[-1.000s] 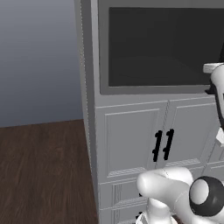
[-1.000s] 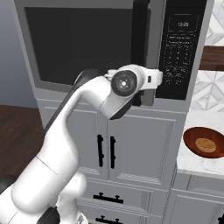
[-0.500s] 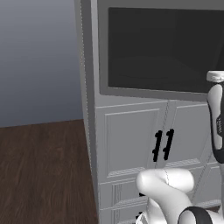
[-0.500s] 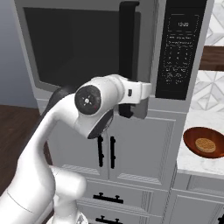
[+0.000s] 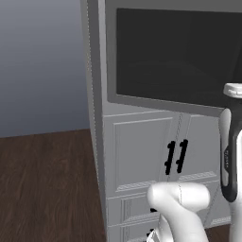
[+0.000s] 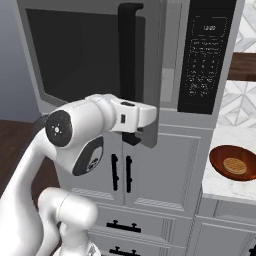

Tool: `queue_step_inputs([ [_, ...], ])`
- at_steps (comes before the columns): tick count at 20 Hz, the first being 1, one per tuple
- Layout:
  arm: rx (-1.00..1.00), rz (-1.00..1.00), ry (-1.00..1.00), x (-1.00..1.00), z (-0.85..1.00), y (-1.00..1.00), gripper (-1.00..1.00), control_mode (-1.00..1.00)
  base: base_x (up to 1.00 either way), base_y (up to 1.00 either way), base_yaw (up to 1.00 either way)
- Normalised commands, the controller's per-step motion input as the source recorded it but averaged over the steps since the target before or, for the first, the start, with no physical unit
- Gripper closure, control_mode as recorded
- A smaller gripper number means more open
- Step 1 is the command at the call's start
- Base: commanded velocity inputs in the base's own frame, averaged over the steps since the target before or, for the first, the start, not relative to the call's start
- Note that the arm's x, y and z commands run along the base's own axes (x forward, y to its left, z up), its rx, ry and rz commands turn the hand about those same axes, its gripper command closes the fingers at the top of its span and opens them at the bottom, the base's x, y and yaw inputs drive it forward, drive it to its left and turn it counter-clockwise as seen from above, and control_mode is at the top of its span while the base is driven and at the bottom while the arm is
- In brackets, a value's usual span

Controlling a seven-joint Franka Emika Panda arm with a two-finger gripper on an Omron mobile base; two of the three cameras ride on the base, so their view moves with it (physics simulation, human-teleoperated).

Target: Open the microwave, place the bowl with waffle inside the microwave, then close the microwave door and turn it on.

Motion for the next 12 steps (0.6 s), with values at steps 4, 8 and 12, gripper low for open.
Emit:
queue_step_inputs([
  [4,0.00,0.00,0.12,-0.45,0.00,0.03,1.00,-1.00,0.00,0.00,0.00],
  [8,0.00,0.00,0.00,0.00,0.00,0.00,1.00,-1.00,0.00,0.00,0.00],
  [12,0.00,0.00,0.00,0.00,0.00,0.00,-1.00,-1.00,0.00,0.00,0.00],
])
